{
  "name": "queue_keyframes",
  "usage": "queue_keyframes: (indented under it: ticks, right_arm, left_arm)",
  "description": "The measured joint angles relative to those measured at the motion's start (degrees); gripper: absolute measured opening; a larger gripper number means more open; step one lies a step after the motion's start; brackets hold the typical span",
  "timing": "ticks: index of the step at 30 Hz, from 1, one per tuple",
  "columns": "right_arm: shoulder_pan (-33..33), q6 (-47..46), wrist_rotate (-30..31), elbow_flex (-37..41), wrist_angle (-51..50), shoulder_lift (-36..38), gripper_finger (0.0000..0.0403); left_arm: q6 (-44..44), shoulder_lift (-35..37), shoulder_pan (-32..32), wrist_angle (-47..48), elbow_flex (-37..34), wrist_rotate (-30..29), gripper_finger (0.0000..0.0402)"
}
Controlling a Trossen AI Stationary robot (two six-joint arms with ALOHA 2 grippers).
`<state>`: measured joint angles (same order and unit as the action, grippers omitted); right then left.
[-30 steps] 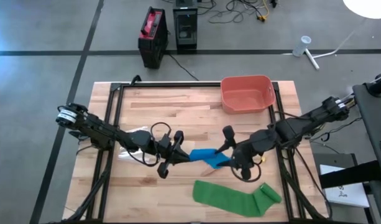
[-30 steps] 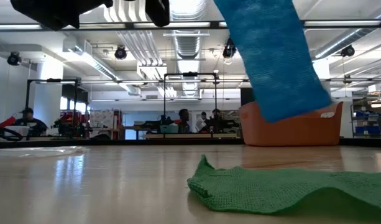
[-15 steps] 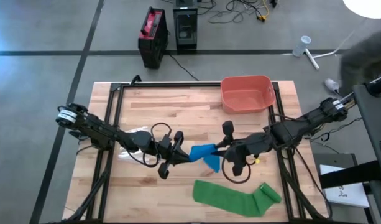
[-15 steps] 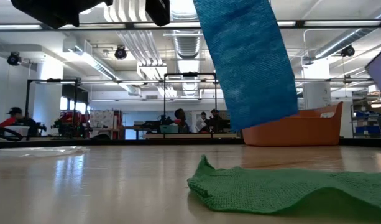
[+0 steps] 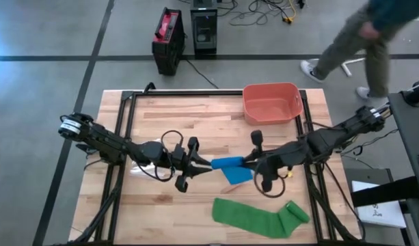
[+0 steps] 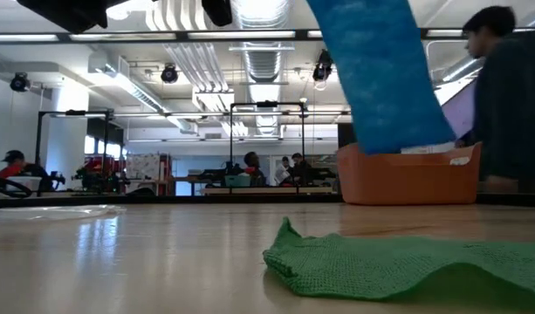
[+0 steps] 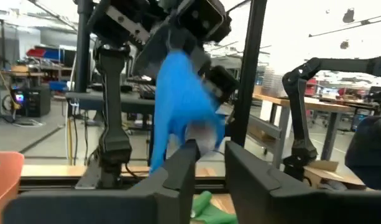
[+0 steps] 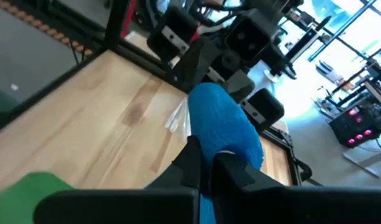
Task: Roll bandage
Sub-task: Roll the blue bandage
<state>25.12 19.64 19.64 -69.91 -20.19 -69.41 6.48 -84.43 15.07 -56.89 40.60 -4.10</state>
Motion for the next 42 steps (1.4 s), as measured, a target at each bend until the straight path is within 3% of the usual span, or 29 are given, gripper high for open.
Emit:
queue_keyframes:
  ticks: [10, 17, 26, 35, 42]
  right_arm:
    - [0.00, -3.50, -0.11, -0.07, 0.19, 4.56, 0.0008]
    - [0.00, -4.15, -0.11, -0.07, 0.45, 4.47, 0.0008]
    - [0.13, -5.25, -0.15, -0.07, 0.52, 4.47, 0.0008]
    - [0.52, -6.92, -0.18, -0.07, -2.96, 7.55, 0.0008]
    - [0.51, -9.68, -0.31, -0.09, -4.74, 7.63, 0.0008]
  left_arm:
    - [0.93, -5.73, 0.04, 0.58, 4.88, 0.01, 0.0178]
    - [0.15, -13.46, -0.96, 2.26, 13.10, 0.11, 0.0210]
    - [0.19, -16.94, -4.15, 15.37, 21.33, 0.09, 0.0192]
    - [-1.50, -10.04, -2.82, 28.02, 18.47, -1.13, 0.0172]
    - [-1.53, -5.54, -2.98, 25.91, 13.95, -4.39, 0.0176]
